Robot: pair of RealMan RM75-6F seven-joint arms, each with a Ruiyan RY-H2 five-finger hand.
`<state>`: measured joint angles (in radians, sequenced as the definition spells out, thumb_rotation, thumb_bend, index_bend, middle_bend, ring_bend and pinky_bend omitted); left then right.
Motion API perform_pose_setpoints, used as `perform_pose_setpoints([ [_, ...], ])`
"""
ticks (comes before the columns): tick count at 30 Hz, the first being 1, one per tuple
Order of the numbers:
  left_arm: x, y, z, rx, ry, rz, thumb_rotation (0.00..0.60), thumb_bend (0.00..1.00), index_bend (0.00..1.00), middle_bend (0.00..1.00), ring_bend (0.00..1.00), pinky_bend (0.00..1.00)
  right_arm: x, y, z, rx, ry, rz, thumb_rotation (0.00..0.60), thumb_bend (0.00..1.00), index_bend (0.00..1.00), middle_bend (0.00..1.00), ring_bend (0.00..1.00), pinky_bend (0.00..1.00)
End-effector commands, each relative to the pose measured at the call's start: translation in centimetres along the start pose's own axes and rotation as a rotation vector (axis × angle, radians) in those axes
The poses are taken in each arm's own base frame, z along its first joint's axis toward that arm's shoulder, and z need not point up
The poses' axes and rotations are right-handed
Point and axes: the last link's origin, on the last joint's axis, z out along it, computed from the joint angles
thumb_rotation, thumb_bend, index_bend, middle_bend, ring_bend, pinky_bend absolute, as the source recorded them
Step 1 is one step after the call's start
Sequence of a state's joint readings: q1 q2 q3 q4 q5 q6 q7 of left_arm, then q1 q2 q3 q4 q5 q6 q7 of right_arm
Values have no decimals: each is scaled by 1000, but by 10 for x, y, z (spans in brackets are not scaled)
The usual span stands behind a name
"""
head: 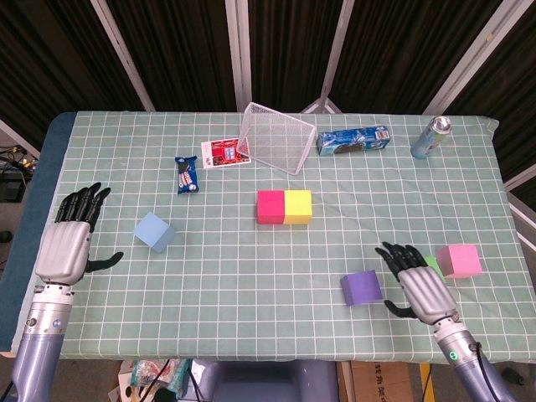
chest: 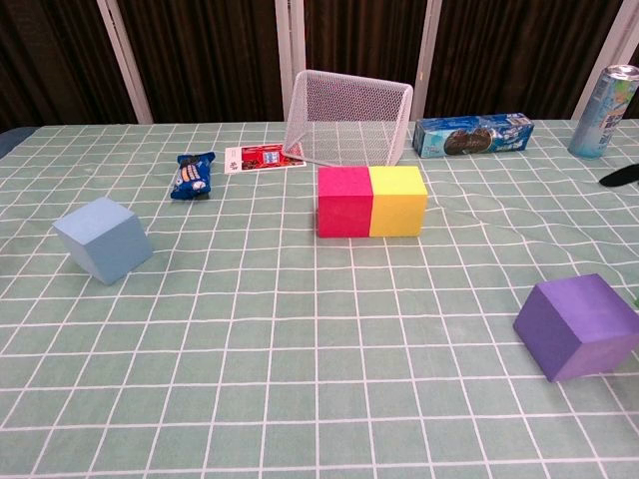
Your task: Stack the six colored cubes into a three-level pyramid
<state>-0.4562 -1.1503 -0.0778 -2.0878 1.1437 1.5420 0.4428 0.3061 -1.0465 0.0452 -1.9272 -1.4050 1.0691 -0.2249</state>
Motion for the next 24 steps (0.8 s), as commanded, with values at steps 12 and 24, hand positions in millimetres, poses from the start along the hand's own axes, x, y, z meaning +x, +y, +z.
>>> perform_pose_setpoints([
  [12,1,-1,1,0,-3,-17,600,111,0,0,0,0,-30,-39,23,114,-96,-41,600,291,0,0,0,0],
  [24,1,-2,2,2,-3,-26,600,111,0,0,0,0,-38,-29,31,76,-133,-71,600,291,0,94,3,0],
])
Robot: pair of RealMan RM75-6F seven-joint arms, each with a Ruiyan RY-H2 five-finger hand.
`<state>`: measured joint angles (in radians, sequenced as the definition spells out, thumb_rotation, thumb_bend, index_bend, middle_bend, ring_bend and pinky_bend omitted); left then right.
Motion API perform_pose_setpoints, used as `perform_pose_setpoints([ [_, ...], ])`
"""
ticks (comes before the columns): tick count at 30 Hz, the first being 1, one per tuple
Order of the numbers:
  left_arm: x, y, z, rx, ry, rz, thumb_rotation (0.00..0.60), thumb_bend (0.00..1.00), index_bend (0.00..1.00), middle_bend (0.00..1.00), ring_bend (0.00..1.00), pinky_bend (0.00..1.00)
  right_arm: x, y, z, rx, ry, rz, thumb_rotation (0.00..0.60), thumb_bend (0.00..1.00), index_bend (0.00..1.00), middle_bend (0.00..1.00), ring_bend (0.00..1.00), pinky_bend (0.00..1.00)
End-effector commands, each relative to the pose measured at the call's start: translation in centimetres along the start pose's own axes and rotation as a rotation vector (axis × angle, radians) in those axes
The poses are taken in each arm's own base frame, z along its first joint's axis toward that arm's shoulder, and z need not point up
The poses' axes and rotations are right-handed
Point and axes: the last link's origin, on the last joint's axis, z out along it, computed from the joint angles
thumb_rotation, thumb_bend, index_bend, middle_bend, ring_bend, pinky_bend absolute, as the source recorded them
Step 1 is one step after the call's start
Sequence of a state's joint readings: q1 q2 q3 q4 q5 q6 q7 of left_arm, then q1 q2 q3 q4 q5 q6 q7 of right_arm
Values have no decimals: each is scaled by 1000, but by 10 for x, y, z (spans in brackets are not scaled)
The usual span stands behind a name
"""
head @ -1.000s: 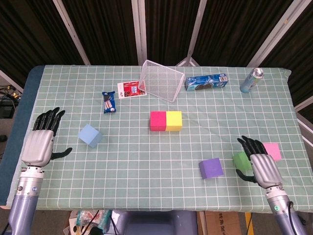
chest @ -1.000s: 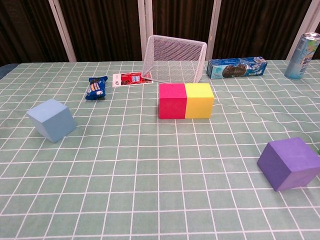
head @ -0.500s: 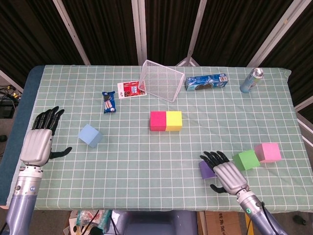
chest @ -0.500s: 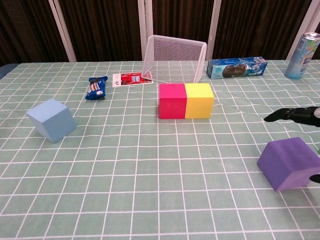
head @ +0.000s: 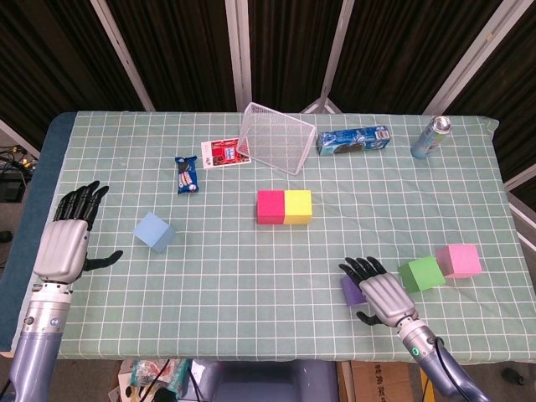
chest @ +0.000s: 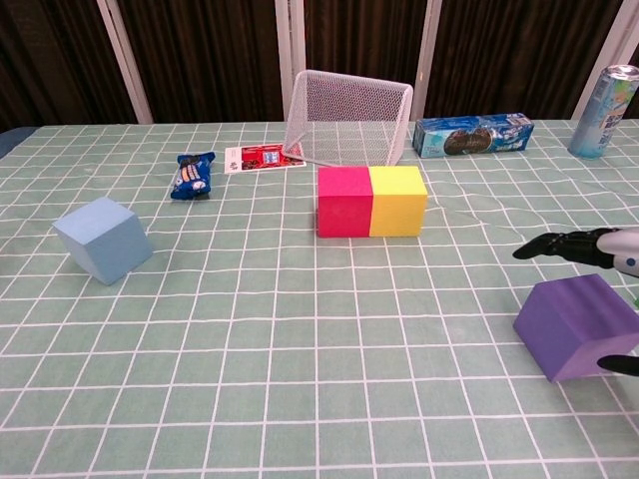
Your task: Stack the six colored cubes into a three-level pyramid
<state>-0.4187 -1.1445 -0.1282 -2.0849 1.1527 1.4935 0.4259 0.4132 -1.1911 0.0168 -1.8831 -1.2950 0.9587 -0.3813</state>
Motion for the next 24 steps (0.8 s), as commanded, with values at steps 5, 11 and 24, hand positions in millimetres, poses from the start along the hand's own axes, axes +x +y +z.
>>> perform_pose_setpoints([
  [5,0,1,0,-4,-3,-4,600,111,0,0,0,0,-3,4,3,-12,-12,-13,600,291,0,124,15,0],
  [11,1,1,0,-3,2,-9,600,111,0,0,0,0,-5,8,9,-21,-15,-19,600,291,0,174,44,0],
  [24,1,1,-1,-7,1,-17,600,111,0,0,0,0,-6,11,19,-32,2,-14,600,291,0,375,246,0],
])
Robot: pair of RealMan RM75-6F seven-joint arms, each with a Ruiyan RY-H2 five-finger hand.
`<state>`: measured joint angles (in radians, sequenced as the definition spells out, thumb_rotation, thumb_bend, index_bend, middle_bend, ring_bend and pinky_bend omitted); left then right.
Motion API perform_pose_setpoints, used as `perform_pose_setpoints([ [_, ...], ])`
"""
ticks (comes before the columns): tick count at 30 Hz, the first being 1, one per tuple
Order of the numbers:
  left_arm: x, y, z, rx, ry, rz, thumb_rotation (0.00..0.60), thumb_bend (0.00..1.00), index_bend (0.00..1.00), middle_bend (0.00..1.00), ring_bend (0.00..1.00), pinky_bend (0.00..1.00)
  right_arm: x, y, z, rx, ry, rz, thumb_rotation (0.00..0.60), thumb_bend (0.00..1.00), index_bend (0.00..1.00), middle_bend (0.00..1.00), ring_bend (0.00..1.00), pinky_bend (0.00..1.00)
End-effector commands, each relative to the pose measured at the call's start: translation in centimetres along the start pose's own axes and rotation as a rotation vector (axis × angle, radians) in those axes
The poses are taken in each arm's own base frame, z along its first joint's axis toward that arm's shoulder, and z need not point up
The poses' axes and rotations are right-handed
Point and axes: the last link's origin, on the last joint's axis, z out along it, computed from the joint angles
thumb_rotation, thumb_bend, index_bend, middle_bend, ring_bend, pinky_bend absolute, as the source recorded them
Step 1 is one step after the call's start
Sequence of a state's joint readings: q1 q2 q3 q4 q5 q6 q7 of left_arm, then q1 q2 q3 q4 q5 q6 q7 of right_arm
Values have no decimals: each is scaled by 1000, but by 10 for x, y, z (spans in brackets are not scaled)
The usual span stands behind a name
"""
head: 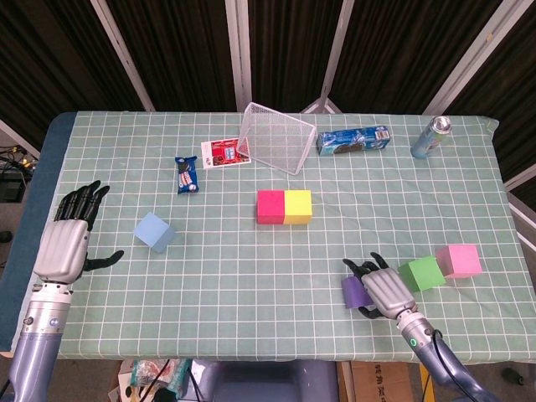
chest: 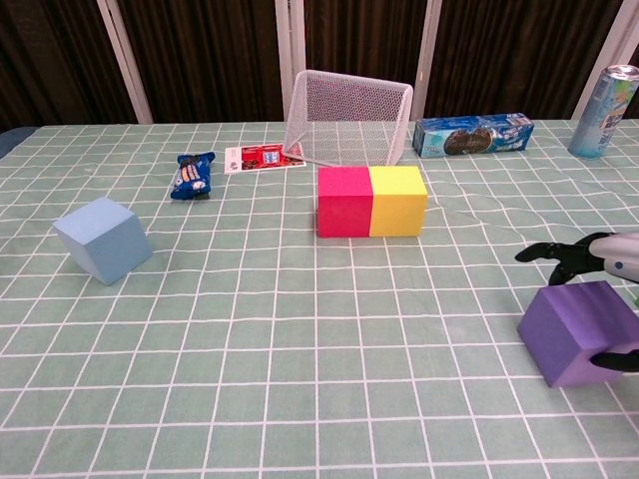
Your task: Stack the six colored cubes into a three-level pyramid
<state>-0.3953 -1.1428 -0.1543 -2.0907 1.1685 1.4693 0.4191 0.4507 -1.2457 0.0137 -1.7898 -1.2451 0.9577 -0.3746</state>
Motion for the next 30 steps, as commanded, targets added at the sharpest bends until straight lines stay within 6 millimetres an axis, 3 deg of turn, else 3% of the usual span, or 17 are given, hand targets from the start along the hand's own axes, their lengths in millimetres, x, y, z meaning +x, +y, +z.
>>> perform_pose_setpoints([
  [1,0,0,0,0,-1,-1,600,111,0,0,0,0,1,-2,2,4,6,1,600,291,0,380,253,0],
  [8,1,0,0,0,3,-6,600,111,0,0,0,0,13,-6,13,11,28,10,600,291,0,389,266,0],
  [12,2,-1,1,2,7,-5,600,111,0,0,0,0,34,-10,30,7,54,24,600,290,0,389,266,0],
  [23,2,-4,4,12,19,15,600,111,0,0,0,0,94,-20,91,-30,78,-12,600,291,0,389,266,0],
  [30,5,-8,6,33,35,20,600,111,0,0,0,0,108,-17,127,-107,48,0,600,291,0,389,266,0],
])
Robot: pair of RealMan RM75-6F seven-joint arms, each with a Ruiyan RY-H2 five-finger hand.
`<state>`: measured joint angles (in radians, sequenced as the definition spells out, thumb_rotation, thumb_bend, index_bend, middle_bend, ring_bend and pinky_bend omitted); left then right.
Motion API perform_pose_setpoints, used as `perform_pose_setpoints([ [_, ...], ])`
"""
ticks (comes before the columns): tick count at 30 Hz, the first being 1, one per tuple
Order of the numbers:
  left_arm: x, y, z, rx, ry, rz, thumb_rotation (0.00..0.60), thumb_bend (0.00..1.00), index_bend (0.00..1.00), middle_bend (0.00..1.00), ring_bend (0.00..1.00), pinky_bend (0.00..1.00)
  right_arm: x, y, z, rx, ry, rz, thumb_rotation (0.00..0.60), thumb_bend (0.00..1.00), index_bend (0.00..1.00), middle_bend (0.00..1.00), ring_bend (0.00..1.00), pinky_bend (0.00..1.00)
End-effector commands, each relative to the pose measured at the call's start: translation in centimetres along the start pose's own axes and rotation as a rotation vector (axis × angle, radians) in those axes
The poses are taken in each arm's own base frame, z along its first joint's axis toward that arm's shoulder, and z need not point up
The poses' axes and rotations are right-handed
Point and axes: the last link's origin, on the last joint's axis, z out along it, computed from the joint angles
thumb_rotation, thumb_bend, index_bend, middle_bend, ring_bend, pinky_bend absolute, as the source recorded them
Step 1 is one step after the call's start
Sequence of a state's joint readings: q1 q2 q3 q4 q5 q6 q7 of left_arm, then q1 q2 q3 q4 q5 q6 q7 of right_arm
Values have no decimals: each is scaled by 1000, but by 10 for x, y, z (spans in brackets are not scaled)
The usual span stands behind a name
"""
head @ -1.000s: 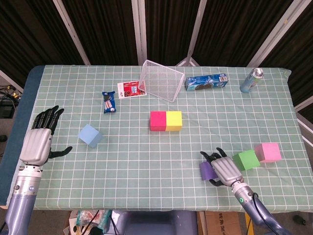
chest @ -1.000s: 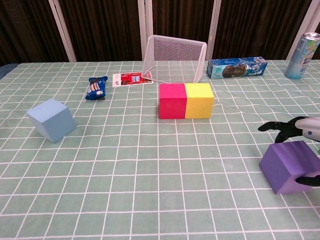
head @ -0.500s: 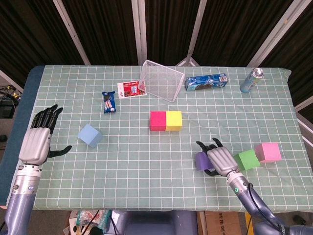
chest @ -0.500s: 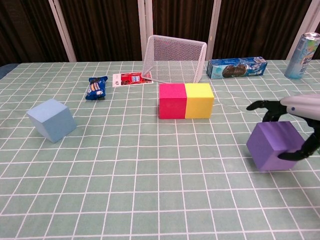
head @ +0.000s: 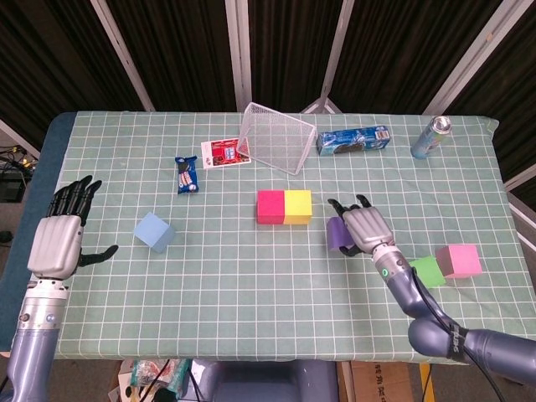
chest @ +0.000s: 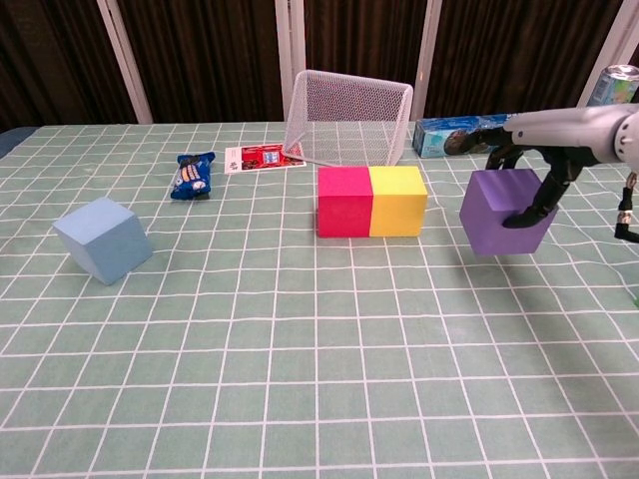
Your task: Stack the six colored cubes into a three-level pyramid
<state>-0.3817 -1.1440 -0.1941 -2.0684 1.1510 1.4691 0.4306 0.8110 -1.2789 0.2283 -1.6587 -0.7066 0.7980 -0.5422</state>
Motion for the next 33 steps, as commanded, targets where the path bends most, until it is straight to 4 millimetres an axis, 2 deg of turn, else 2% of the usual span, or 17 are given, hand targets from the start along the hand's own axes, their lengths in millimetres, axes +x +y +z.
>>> perform_pose_setpoints([
  [1,0,-2,1,8,3,4,600,111,0,0,0,0,8,-5,25,-31,-14,-10,600,290,0,389,266,0],
  [8,-1,-3,4,20,2,15,600,111,0,0,0,0,4,-2,50,-86,-44,1,600,291,0,389,266,0],
  [15,-1,-5,7,30,6,20,600,111,0,0,0,0,6,-8,65,-93,-53,25,600,291,0,389,266,0],
  [24,4,-7,8,36,23,12,600,111,0,0,0,0,19,-15,79,-88,-33,31,600,291,0,389,266,0],
  [33,4,-9,9,42,21,13,600,111,0,0,0,0,23,-12,85,-82,-44,17,600,291,0,389,266,0],
])
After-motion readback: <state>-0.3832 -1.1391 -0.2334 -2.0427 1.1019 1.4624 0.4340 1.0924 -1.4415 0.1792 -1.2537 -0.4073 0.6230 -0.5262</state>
